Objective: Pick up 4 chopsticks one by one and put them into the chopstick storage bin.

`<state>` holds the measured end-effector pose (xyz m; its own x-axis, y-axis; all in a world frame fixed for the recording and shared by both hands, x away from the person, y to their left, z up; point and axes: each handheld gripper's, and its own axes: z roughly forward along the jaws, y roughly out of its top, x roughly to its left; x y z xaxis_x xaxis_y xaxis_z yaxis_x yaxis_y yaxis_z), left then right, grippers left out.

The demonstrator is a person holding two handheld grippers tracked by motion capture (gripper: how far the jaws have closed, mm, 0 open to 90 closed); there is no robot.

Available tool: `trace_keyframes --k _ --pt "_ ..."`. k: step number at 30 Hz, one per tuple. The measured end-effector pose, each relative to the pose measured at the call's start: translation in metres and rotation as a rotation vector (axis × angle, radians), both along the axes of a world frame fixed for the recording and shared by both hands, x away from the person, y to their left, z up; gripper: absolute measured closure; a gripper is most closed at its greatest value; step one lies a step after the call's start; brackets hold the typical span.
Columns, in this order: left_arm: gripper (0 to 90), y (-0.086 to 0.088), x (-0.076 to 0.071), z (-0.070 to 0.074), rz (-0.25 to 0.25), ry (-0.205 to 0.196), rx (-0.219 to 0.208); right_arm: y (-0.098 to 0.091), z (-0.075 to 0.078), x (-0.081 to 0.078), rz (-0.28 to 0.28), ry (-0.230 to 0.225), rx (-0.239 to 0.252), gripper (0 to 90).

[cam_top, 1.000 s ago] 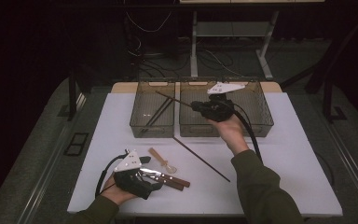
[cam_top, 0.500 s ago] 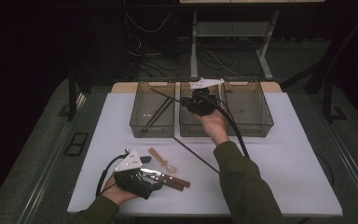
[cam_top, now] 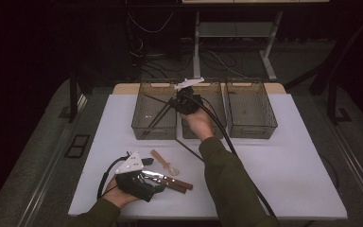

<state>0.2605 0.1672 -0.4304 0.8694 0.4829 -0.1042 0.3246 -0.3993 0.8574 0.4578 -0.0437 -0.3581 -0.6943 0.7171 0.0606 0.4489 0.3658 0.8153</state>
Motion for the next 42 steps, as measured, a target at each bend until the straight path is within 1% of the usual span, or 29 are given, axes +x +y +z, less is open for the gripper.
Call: trace_keyframes --k 3,7,12,14,17,20,26,28,31,33,36,37,42 --pt "0.0 0.000 0.000 0.000 0.000 0.003 -0.001 0.007 -0.004 0.006 -0.006 0.006 -0.016 85.7" --pt "0.0 0.000 0.000 0.000 -0.005 0.000 -0.003 0.016 -0.012 0.011 -0.021 0.026 -0.036 85.6" --pt "0.0 0.000 0.000 0.000 -0.006 0.001 -0.008 0.025 -0.020 0.015 -0.013 0.038 -0.050 85.2" --pt "0.0 0.000 0.000 0.000 -0.006 0.001 -0.008 0.028 -0.022 0.016 -0.017 0.041 -0.066 84.9" --pt "0.0 0.000 0.000 0.000 -0.007 -0.001 -0.007 0.030 -0.024 0.017 -0.018 0.041 -0.056 78.2" --pt "0.0 0.001 0.001 0.001 -0.008 -0.005 -0.007 0.030 -0.022 0.015 -0.020 0.043 -0.051 72.2" --pt "0.0 0.002 0.001 0.001 -0.011 -0.011 -0.004 0.023 -0.014 0.013 -0.022 0.049 -0.024 56.3" --pt "0.0 0.002 0.001 0.001 -0.007 -0.009 -0.006 0.018 -0.010 0.010 -0.021 0.051 0.004 52.5" --pt "0.0 0.002 0.000 0.001 -0.001 -0.003 -0.007 0.011 -0.005 0.005 -0.012 0.055 0.017 49.3" --pt "0.0 0.002 0.000 0.001 -0.002 -0.005 -0.004 0.004 -0.001 0.001 -0.006 0.048 0.026 47.1" --pt "0.0 0.003 0.000 0.001 0.001 -0.008 -0.005 -0.006 0.003 -0.005 0.004 0.047 0.062 44.9" --pt "0.0 0.003 0.000 0.000 0.004 -0.009 -0.009 -0.010 0.004 -0.008 0.006 0.047 0.067 44.0" --pt "0.0 0.003 0.001 0.001 0.008 -0.010 -0.012 -0.029 0.005 -0.020 0.029 0.041 0.086 40.1"
